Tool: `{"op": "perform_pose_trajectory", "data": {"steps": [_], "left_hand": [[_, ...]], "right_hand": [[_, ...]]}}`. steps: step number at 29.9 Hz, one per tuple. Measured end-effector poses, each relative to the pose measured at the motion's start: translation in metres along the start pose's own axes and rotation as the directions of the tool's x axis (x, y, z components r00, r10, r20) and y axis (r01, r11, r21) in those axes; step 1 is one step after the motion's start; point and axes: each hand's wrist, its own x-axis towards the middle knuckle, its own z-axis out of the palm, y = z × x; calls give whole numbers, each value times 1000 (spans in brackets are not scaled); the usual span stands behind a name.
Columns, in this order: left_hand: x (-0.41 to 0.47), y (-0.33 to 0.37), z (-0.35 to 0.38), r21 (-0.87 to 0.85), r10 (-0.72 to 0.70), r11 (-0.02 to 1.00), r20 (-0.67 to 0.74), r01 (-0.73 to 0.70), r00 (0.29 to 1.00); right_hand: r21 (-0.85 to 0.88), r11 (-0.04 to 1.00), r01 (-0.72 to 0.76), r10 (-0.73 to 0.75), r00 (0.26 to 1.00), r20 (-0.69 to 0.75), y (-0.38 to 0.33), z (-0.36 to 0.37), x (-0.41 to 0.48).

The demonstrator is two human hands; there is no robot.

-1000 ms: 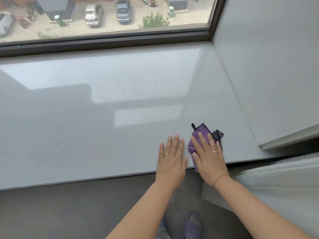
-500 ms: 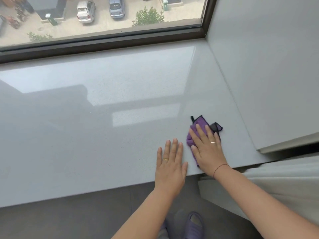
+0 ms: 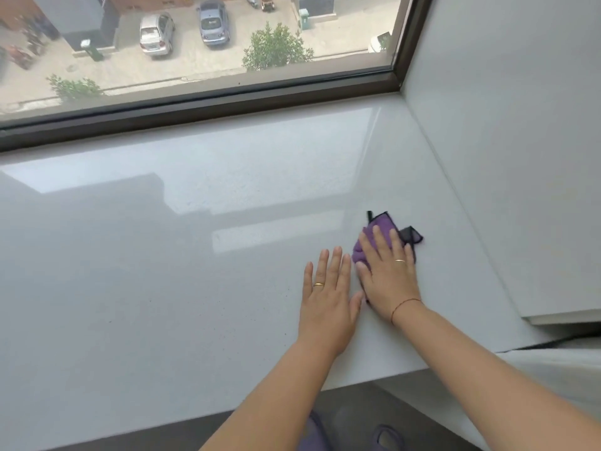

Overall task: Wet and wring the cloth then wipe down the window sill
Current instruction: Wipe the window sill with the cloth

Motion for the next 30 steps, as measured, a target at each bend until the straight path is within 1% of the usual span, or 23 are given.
{"op": "perform_pose_trajectory", "data": {"steps": [1, 2, 3, 4, 5, 6, 9, 12, 13, 14, 15, 16, 17, 18, 19, 20, 21, 24, 26, 27, 28, 29, 30], "left_hand": [[5, -4, -1, 13, 3, 1000, -3, -3, 1000], [9, -9, -1, 18, 10, 1000, 5, -10, 1000], [11, -14, 0, 13, 17, 1000, 28, -18, 999], [13, -18, 2, 6, 21, 1000, 54, -21, 998], [13, -21, 4, 2, 22, 1000, 72, -22, 997], [13, -24, 5, 0, 25, 1000, 79, -25, 997], [14, -27, 6, -17, 41, 999, 100, -40, 994], [14, -28, 4, -44, 50, 998, 96, -46, 994], [15, -28, 3, -58, 47, 997, 94, -42, 994], [18, -26, 2, -63, 39, 997, 88, -34, 995], [22, -26, -1, -57, 27, 998, 68, -24, 997], [28, -26, -4, -44, 15, 999, 39, -13, 999], [36, -26, -7, -32, 2, 999, 14, -2, 1000], [46, -26, -11, -20, -9, 1000, 5, 9, 1000], [56, -26, -13, -7, -17, 1000, 8, 17, 1000], [65, -26, -16, 4, -26, 1000, 14, 26, 1000], [75, -27, -17, 8, -38, 999, 14, 38, 999], [99, -29, -19, 0, -66, 998, 2, 66, 998], [108, -30, -16, -7, -80, 997, 19, 80, 997], [110, -29, -14, -14, -92, 996, 34, 93, 995], [111, -28, -11, -18, -106, 994, 45, 107, 993], [112, -25, -9, -17, -120, 993, 45, 121, 992], [113, -23, -7, -14, -133, 991, 39, 134, 990]], "right_hand": [[-22, 993, 117, -117, 993, 21, -5, 2, 0], [-51, 978, 204, -202, 979, 39, -3, 2, 3], [-84, 963, 255, -252, 967, 44, 4, 1, 8], [-112, 958, 265, -263, 964, 34, 14, -1, 14], [-120, 965, 234, -235, 972, 12, 26, -4, 21], [-108, 979, 175, -176, 984, -6, 38, -7, 30], [-55, 998, -36, 35, 999, -6, 64, -21, 58], [23, 966, -257, 258, 966, -38, 47, -23, 75], [38, 957, -288, 290, 956, -40, 34, -23, 78], [31, 967, -252, 253, 967, -36, 19, -22, 80], [9, 989, -148, 148, 989, -27, 5, -19, 81], [-19, 1000, -8, 7, 1000, -4, -6, -16, 81], [-47, 991, 128, -127, 992, 27, -11, -15, 80], [-81, 969, 234, -229, 971, 63, -9, -16, 82], [-112, 947, 300, -291, 953, 89, -1, -19, 87], [-126, 941, 315, -304, 948, 96, 11, -24, 95], [-122, 953, 279, -270, 959, 82, 24, -28, 105], [-71, 997, 29, -26, 998, 49, 53, -44, 137], [-27, 994, -106, 106, 994, 14, 49, -45, 147], [-16, 989, -149, 149, 989, 3, 42, -42, 149], [-16, 988, -155, 155, 988, 2, 33, -40, 149], [-27, 993, -111, 112, 994, 2, 26, -36, 149], [-41, 999, -31, 31, 999, 7, 20, -34, 148]]}}
